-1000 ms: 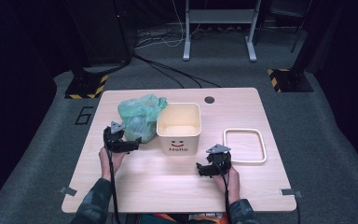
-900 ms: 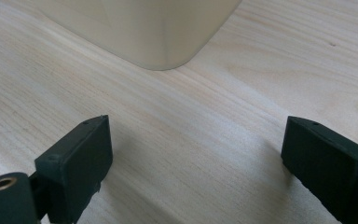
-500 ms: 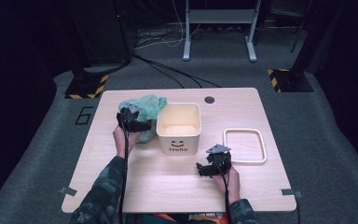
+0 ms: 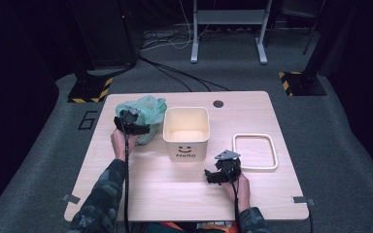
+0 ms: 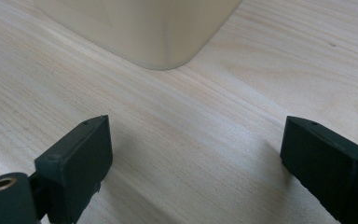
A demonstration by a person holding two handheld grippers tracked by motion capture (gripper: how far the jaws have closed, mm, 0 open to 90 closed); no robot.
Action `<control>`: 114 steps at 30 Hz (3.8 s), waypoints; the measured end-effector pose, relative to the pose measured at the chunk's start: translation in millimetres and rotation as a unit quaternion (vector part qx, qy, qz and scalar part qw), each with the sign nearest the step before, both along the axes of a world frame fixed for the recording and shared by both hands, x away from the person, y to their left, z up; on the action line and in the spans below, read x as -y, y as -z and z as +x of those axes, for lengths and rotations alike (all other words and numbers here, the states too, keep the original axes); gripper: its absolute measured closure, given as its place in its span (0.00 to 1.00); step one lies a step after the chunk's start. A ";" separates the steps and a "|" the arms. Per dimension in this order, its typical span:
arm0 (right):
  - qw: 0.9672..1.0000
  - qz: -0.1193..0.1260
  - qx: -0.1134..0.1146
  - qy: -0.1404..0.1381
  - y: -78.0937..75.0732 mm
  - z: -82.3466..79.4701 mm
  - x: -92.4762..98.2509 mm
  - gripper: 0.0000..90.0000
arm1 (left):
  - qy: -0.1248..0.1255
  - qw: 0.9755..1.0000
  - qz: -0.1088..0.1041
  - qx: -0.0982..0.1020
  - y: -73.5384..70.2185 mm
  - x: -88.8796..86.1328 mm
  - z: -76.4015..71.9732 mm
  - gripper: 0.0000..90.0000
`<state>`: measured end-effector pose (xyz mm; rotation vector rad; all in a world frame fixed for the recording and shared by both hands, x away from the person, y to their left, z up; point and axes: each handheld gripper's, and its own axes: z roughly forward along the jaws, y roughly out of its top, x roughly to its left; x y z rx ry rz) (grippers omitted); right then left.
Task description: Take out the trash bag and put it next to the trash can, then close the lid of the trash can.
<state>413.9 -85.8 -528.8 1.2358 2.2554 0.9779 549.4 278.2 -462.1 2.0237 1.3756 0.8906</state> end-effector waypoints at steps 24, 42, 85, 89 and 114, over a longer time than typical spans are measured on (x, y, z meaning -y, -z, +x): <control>1.000 0.014 -0.002 -0.004 -0.7 -0.9 2.0 0.11 | 0.031 0.998 -0.053 -0.032 19.2 -29.4 -62.7 0.02; 1.000 0.019 -0.001 -0.015 -1.1 -1.8 3.3 0.13 | 0.041 0.995 -0.061 -0.070 61.9 -23.6 -137.3 0.00; 0.995 0.029 0.041 0.087 -52.5 -6.2 123.2 0.14 | 0.041 0.992 -0.099 -0.064 68.2 -24.4 -156.8 0.00; 0.994 0.029 0.034 0.102 -50.6 -1.7 134.1 0.15 | 0.041 0.992 -0.099 -0.064 68.2 -24.3 -156.7 0.00; 0.986 0.009 -0.013 0.167 -37.5 36.8 187.5 0.29 | 0.043 0.992 -0.098 -0.061 68.1 -24.0 -157.2 0.01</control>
